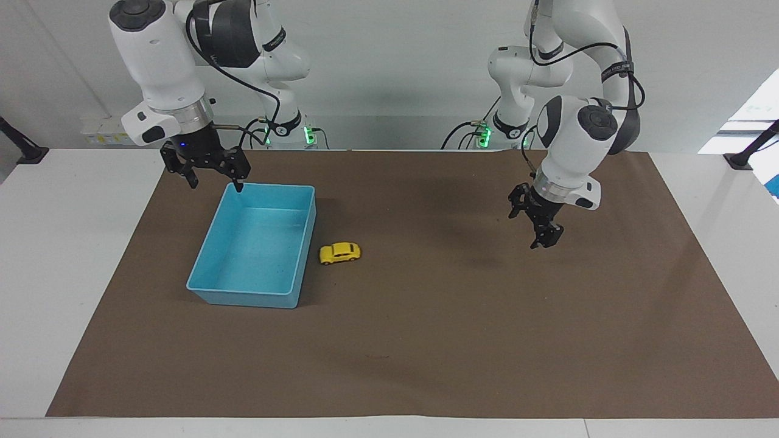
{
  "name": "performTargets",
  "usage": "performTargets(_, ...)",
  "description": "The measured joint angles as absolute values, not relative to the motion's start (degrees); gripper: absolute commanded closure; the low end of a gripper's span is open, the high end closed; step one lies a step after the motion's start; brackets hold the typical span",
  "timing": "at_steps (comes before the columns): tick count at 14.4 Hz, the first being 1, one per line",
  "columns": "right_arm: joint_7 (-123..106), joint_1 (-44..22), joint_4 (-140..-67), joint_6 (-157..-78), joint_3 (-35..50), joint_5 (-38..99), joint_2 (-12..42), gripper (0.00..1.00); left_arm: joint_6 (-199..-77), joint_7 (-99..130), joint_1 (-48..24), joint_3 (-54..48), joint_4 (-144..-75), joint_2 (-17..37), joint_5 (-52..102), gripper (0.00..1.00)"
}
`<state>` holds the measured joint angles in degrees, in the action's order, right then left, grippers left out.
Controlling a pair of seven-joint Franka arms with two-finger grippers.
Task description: Wind up and store yellow beetle car
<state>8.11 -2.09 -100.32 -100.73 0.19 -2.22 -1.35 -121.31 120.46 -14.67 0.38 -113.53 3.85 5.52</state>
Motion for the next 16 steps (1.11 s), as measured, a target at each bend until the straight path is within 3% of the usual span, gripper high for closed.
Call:
performTargets(4,5.32,-2.2,-103.09,-100.93,0.29,-0.12,-1.27,0.0,-118.42,118.85,-13.7,0.55,-108.59,3.41,5.46,0.0)
performTargets(9,2.67,-3.21,-107.43,-106.51,0.36,1.13,-0.57,0.0,-114.74,110.4,-13.28,0.61,-104.43,3.33,5.45,0.0)
performTargets(16,33.39,-10.34,-108.53,-108.89,0.47,1.18,2.21,0.0,-105.42,89.21,-10.92,0.68,-96.38,3.09,5.41,0.0)
